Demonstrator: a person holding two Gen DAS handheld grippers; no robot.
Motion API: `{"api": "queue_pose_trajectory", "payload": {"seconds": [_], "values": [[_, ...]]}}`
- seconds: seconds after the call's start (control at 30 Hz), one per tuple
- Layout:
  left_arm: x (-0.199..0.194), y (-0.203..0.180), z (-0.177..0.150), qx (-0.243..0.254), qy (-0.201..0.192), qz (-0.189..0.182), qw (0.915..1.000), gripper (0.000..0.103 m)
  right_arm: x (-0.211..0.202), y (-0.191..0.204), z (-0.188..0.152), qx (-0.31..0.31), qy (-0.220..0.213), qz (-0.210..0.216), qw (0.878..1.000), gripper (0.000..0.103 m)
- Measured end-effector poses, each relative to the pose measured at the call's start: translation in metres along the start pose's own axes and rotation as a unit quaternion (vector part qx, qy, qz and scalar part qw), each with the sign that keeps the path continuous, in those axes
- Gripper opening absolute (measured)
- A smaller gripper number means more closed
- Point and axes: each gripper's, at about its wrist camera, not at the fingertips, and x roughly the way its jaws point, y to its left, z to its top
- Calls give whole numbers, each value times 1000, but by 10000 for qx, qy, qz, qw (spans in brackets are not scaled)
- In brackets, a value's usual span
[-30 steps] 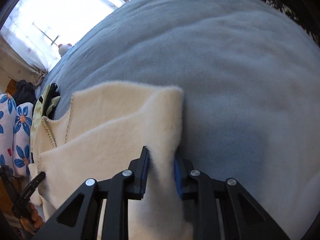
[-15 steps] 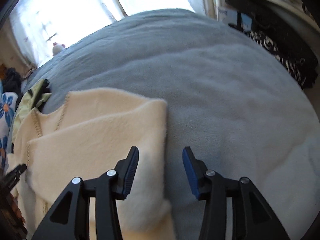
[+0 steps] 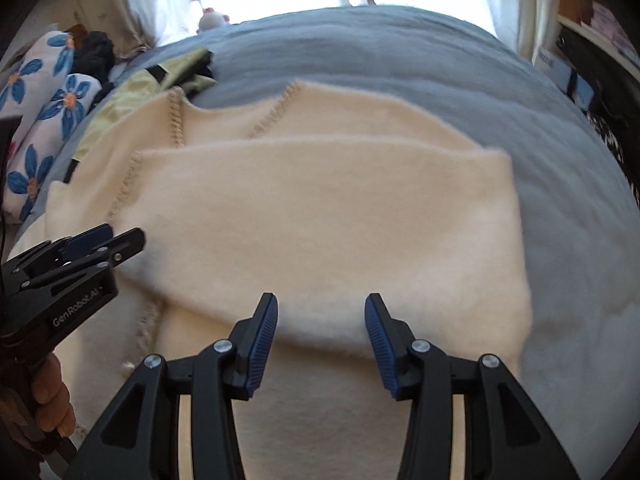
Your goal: Fold large clothes
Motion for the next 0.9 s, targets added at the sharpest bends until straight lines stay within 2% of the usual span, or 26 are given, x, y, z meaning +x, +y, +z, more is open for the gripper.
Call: {"api": "queue_pose_trajectory", "payload": {"seconds": [0.07,0.13,0.17,0.2,0.23,0.3,0.5,0.53,0.77,0.9], "values": [[3,7,-5,-6,-73,46,10000,59,0,-22,-4,206,-75,-61,9997,43],[3,14,-7,42,-175,254,9995,67,-5,-49,-8,417,-140,-405,9982,43],[4,18,-7,61,-171,151,9997,67,-7,-63,-11,525,-165,-359,9978,42],[5,21,-7,53,-164,55,9998,67,-9,-76,-14,644,-161,-188,9976,34],[5,23,-8,58,-164,1,9998,67,-10,-82,-15,710,-148,-141,9973,22],[4,23,-8,107,-165,8,9998,67,-13,-89,-18,787,-141,-121,9967,16],[2,23,-5,-4,-55,15,10000,67,-13,-77,-17,770,-55,-370,9963,21],[1,24,-4,-30,-25,10,10000,67,-14,-75,-15,788,-38,-361,9962,24],[-23,29,-11,-21,-38,75,10000,67,-33,-75,-20,1107,102,-79,9938,25],[-45,32,-16,-37,-113,64,9999,67,-54,-66,-27,1080,17,-41,9941,25]]}}
